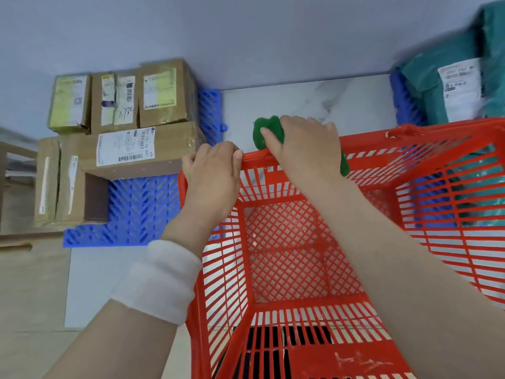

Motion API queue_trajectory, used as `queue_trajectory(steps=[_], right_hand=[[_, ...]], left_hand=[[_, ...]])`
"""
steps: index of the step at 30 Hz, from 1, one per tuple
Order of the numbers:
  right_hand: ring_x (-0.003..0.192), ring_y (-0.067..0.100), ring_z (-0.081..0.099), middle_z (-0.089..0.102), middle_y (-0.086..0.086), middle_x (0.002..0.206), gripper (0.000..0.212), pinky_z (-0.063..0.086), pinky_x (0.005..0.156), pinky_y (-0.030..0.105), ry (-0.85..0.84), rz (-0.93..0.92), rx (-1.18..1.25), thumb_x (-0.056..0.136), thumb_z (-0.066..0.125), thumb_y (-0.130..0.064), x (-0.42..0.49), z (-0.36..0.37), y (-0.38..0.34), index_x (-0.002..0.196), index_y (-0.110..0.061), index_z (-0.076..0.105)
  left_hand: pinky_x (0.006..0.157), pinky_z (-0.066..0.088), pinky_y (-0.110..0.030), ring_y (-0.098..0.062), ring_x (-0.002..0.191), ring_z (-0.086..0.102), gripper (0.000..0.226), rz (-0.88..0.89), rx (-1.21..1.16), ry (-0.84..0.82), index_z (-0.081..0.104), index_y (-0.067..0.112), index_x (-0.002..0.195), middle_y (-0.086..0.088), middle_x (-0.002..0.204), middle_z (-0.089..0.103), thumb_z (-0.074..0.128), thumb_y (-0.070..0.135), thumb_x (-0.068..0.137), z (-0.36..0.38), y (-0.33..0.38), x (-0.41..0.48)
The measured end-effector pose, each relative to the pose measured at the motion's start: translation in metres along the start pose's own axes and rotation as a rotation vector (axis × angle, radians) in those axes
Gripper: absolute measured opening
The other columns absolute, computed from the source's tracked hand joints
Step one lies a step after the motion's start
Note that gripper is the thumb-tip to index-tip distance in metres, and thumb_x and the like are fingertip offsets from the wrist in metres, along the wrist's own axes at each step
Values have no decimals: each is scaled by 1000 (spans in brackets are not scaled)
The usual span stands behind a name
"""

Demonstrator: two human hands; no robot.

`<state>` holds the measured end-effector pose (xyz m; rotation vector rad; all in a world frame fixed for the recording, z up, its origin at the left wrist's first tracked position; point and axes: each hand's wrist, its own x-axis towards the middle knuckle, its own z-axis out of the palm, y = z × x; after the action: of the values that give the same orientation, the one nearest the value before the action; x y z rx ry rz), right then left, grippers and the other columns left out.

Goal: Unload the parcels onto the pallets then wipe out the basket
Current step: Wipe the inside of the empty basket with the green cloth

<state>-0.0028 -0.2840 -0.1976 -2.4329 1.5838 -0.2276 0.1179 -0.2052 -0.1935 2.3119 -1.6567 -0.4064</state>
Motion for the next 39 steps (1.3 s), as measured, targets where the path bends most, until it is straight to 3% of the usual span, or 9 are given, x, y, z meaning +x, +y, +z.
queue_trajectory(steps=[6, 8, 10, 13, 17, 22, 26, 35, 39], right_hand=[[72, 20, 52, 50, -3, 69, 47, 36, 62, 29, -365, 151, 547, 91, 35, -55, 25, -32, 17, 71, -15, 50], [71, 9, 54, 55, -9, 76, 50, 35, 58, 23, -448, 214, 757, 91, 29, -58, 15, -46, 23, 83, -20, 60], [86, 8, 55, 60, -7, 95, 45, 39, 70, 25, -470, 80, 649, 93, 29, -52, 3, -44, 25, 107, -28, 64], [101, 20, 53, 63, 0, 107, 35, 33, 87, 36, -215, -94, 297, 94, 38, -43, -8, -20, 15, 110, -22, 61], [74, 26, 46, 65, 10, 90, 37, 31, 73, 37, -151, 96, 122, 95, 32, -41, 12, -4, -5, 79, -13, 51], [93, 28, 56, 67, 6, 95, 39, 28, 79, 36, 107, -51, 108, 91, 39, -44, -8, 8, -31, 95, -15, 64], [80, 29, 60, 66, 9, 87, 33, 30, 73, 33, 302, -202, 170, 86, 45, -33, -27, 4, -5, 93, -7, 66], [96, 24, 46, 59, 23, 105, 25, 25, 94, 18, 950, 420, 275, 90, 50, -12, -62, -23, 100, 108, 2, 62], [99, 39, 51, 56, 25, 112, 27, 30, 94, 20, 823, 475, 332, 90, 49, -14, -43, -18, 95, 110, -6, 65]], left_hand=[[88, 16, -30, -13, 88, 38, 33, -17, 18, -16, 54, 16, 93, 6, 87, 47, 24, 28, 98, -1, 0, -2], [88, 16, -30, -12, 87, 36, 33, -20, 18, -15, 54, 15, 94, 6, 87, 47, 25, 28, 99, -1, 1, -1], [87, 15, -30, -13, 88, 38, 33, -22, 25, -12, 55, 15, 96, 7, 87, 46, 25, 28, 99, 0, 1, -1], [86, 15, -31, -20, 94, 45, 33, -31, 31, -13, 56, 14, 95, 7, 86, 46, 25, 28, 99, 0, 1, -1], [86, 15, -31, -21, 94, 46, 33, -35, 27, -25, 54, 15, 92, 6, 85, 46, 25, 28, 99, -1, 2, 0], [84, 20, -35, -27, 92, 47, 20, -25, -5, 17, 42, 20, 81, 5, 81, 44, 31, 23, 97, 0, -2, -3], [85, 19, -35, -28, 91, 49, 26, 20, 32, 11, 44, 18, 80, 5, 79, 43, 27, 30, 96, 2, -7, -4], [95, 24, -41, -32, 100, 56, 36, 105, 57, -61, 62, 17, 107, -9, 97, 66, 35, 36, 93, -2, 27, 4], [96, 37, -43, -29, 110, 53, 35, 342, -53, -159, 54, 17, 123, -8, 117, 62, 39, 31, 95, 24, 97, 31]])
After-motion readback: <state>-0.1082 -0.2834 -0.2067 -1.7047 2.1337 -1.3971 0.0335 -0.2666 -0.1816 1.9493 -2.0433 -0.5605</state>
